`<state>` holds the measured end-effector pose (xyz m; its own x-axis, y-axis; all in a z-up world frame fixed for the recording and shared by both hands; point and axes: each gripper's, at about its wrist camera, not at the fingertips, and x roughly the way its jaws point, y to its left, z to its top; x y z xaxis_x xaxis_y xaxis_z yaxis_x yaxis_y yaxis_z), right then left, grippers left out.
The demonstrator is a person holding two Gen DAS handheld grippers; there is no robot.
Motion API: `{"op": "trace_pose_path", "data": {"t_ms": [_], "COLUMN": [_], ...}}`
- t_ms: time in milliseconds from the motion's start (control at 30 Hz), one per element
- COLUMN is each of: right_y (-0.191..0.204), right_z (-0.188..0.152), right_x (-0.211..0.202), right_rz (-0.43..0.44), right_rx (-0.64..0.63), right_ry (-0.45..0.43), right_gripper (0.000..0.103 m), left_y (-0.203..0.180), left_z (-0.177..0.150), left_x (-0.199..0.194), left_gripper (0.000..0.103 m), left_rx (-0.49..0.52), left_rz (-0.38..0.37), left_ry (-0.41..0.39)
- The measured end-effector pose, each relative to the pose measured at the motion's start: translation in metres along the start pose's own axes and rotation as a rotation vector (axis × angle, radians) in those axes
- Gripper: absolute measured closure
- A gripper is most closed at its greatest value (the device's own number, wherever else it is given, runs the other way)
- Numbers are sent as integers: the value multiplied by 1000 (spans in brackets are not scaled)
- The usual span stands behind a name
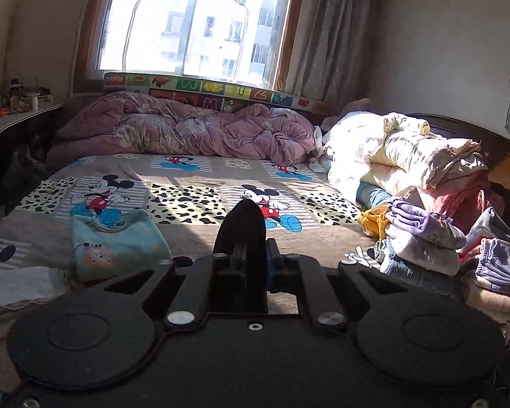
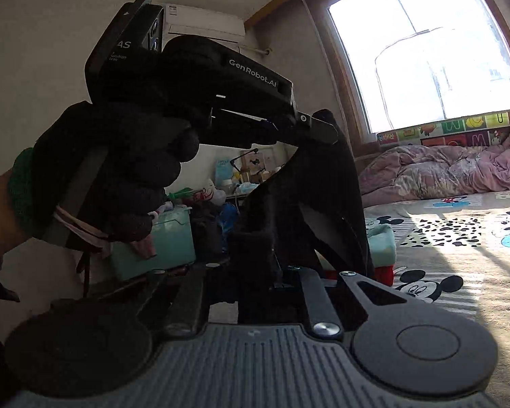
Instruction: Fold clothes
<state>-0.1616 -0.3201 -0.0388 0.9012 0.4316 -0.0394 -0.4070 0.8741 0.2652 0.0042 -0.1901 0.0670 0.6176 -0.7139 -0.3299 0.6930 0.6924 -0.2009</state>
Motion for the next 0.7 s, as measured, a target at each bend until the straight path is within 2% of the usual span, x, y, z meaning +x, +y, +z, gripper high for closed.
{"op": "trace_pose_path", "data": {"t_ms": [200, 267, 333, 433, 567, 700], "right_y": [30, 28, 16, -11, -60, -107], "right_z": [52, 65, 66, 57, 20, -25], "right_x": [37, 38, 32, 18, -18, -73], "right_rz": [210, 244, 248, 214, 96, -65], "right_rx": [201, 265, 322, 396, 513, 592], "right_ry": [-129, -174, -201, -218, -196, -161], "right_gripper": [87, 87, 87, 87, 87, 88], "left_y": [23, 20, 10, -14, -64, -114], "left_z": [39, 46, 49, 38, -1, -45], "left_x": [-51, -52, -38, 1, 81, 154], "left_gripper": [96, 96, 96, 96, 96, 96], "left_rx": [-68, -77, -75, -35, 46, 122], "left_rz": [-5, -23, -47, -79, -101, -124], "left_ry": [-188, -217, -205, -115, 99, 299]}}
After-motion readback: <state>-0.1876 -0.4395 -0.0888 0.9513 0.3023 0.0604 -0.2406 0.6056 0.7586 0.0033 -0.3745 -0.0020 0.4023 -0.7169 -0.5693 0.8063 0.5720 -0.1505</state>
